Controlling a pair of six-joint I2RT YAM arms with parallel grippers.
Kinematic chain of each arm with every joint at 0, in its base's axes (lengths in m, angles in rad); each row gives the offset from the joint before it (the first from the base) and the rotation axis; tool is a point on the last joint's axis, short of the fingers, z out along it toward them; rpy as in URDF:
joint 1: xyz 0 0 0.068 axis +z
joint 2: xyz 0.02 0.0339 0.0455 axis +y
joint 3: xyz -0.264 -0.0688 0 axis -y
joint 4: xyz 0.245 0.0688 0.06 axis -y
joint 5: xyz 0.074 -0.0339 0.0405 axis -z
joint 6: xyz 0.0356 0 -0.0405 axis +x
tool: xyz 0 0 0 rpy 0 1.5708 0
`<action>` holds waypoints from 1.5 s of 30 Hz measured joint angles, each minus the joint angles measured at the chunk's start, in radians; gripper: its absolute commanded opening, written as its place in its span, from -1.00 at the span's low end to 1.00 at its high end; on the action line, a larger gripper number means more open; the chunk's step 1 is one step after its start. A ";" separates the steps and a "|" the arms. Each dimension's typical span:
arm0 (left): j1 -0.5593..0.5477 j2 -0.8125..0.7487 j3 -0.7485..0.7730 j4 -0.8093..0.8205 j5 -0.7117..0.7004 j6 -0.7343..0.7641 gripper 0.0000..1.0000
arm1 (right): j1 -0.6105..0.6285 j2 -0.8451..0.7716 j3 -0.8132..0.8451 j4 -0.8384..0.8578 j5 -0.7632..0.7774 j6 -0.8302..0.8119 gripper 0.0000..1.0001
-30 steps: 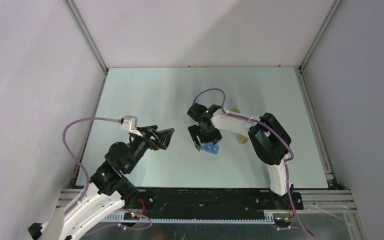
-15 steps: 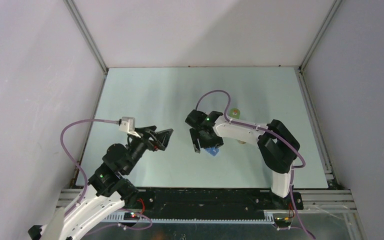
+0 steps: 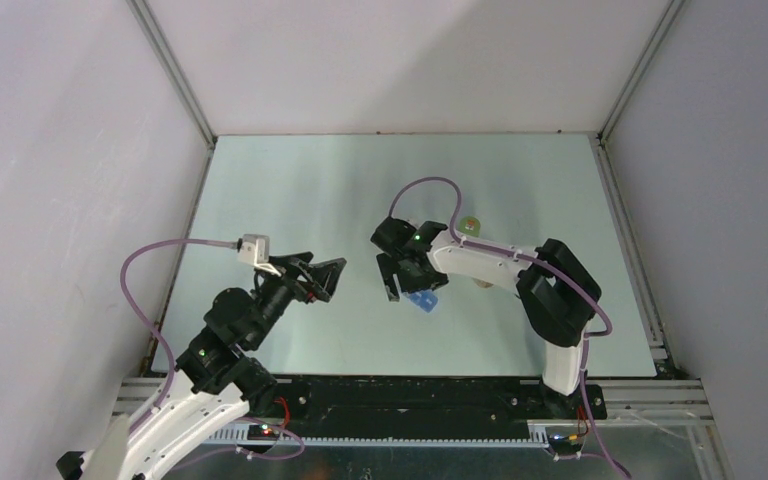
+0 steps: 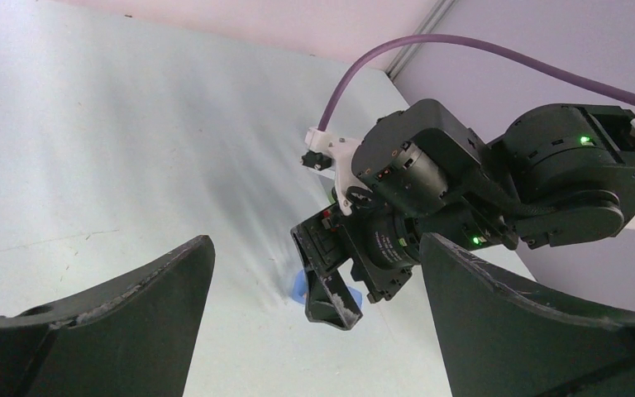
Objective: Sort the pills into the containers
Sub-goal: Adjust the pill container at the center of the board, then pick up the pill container at the center of the board.
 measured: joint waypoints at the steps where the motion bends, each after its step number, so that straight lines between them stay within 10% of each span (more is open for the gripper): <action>1: 0.000 0.000 0.000 -0.002 0.000 0.000 0.99 | -0.003 0.000 0.000 0.007 -0.005 -0.004 0.75; 45: 0.002 -0.024 -0.068 -0.067 0.029 -0.098 0.97 | -0.005 0.057 -0.001 0.043 -0.001 0.063 0.13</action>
